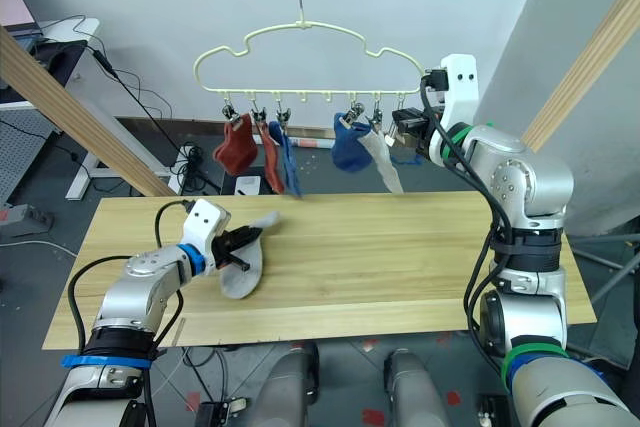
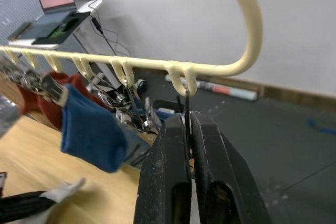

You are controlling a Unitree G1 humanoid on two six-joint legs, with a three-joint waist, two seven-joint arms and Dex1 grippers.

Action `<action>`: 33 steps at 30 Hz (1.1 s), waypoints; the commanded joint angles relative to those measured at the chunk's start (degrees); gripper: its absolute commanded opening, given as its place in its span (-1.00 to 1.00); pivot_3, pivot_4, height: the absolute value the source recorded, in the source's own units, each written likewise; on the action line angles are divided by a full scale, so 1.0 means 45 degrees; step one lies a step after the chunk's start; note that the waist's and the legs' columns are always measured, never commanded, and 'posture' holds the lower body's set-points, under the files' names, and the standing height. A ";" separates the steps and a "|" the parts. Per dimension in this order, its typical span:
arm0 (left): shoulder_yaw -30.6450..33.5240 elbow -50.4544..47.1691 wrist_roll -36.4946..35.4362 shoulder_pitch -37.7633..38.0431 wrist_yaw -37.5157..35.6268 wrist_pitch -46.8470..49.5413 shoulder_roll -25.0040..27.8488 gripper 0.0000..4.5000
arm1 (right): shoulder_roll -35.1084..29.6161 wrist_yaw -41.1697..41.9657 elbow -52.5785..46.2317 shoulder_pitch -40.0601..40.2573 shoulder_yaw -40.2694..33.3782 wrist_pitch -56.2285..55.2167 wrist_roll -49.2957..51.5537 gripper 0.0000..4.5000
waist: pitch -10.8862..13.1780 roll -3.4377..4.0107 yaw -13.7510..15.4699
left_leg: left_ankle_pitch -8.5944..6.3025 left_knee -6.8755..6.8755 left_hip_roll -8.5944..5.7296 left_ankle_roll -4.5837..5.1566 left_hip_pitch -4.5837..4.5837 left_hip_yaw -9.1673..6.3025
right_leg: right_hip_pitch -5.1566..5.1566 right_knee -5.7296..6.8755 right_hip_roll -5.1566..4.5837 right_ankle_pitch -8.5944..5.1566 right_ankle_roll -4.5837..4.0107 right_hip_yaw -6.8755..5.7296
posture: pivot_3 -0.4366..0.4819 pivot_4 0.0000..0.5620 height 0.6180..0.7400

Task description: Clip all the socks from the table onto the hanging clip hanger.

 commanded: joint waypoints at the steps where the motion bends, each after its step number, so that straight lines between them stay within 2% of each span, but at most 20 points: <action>1: -0.0014 -0.2691 -0.1352 0.0212 -0.0830 -0.0067 -0.0425 -1.00 | 0.0420 -0.0831 0.0214 -0.0675 -0.1548 0.1565 0.0951 -1.00 | 0.0000 -0.0001 -0.0013 | 0.0000 0.0000 0.0000 0.0000 -0.0001 0.0001 | 0.0000 -0.0004 -0.0001 0.0000 0.0000 0.0001 | -0.06 0.01 1.00; 5: -0.0487 -0.4326 -0.2036 0.0300 -0.1228 -0.0295 -0.1086 -1.00 | 0.0932 -0.1710 0.0623 -0.1387 -0.2881 0.2814 0.1522 -1.00 | 0.0000 0.0000 -0.0031 | -0.0001 -0.0003 0.0002 0.0000 -0.0007 0.0003 | -0.0003 -0.0008 0.0002 0.0000 0.0000 0.0001 | -0.08 0.00 1.00; 8: -0.0792 -0.4960 -0.2421 -0.0032 -0.0823 -0.0337 -0.2038 -1.00 | 0.0960 -0.2070 0.0982 -0.1946 -0.3652 0.3569 0.1860 -1.00 | 0.0000 0.0000 -0.0025 | -0.0001 -0.0003 -0.0002 0.0001 -0.0008 0.0001 | -0.0004 -0.0008 0.0004 0.0000 0.0000 0.0001 | -0.09 0.01 1.00; 14: -0.1581 -0.4880 -0.1717 -0.0434 -0.0415 -0.1098 -0.2885 -1.00 | 0.1240 -0.2672 0.1314 -0.2665 -0.4812 0.4684 0.2236 -1.00 | 0.0000 0.0000 -0.0112 | -0.0001 0.0001 -0.0002 0.0003 -0.0014 -0.0003 | -0.0006 -0.0010 0.0014 0.0001 0.0002 0.0002 | -0.13 0.02 1.00; 18: -0.2423 -0.3800 -0.0156 -0.0848 0.0167 -0.3132 -0.3438 -1.00 | 0.2005 -0.3494 0.1337 -0.3277 -0.6429 0.5749 0.2313 -1.00 | 0.0000 0.0000 -0.0181 | -0.0001 -0.0001 -0.0003 0.0004 -0.0019 -0.0001 | -0.0008 -0.0014 0.0015 0.0001 0.0002 0.0006 | -0.17 0.02 1.00; 21: -0.2567 -0.3121 0.0314 -0.1152 0.0580 -0.3871 -0.3812 -1.00 | 0.2297 -0.3905 0.1299 -0.3584 -0.7137 0.6163 0.2108 -1.00 | 0.0000 0.0000 -0.0244 | -0.0002 -0.0001 -0.0004 0.0005 -0.0026 0.0001 | -0.0011 -0.0017 0.0014 0.0001 0.0002 0.0007 | -0.17 0.02 1.00; 33: -0.2335 -0.0634 0.1016 -0.2587 0.1471 -0.5684 -0.4462 -1.00 | 0.2384 -0.4477 0.1351 -0.3707 -0.7363 0.6213 0.2348 -1.00 | 0.0000 0.0000 -0.0351 | -0.0002 0.0003 -0.0007 0.0007 -0.0071 -0.0014 | -0.0037 -0.0021 0.0015 0.0000 0.0003 -0.0008 | -0.19 0.02 1.00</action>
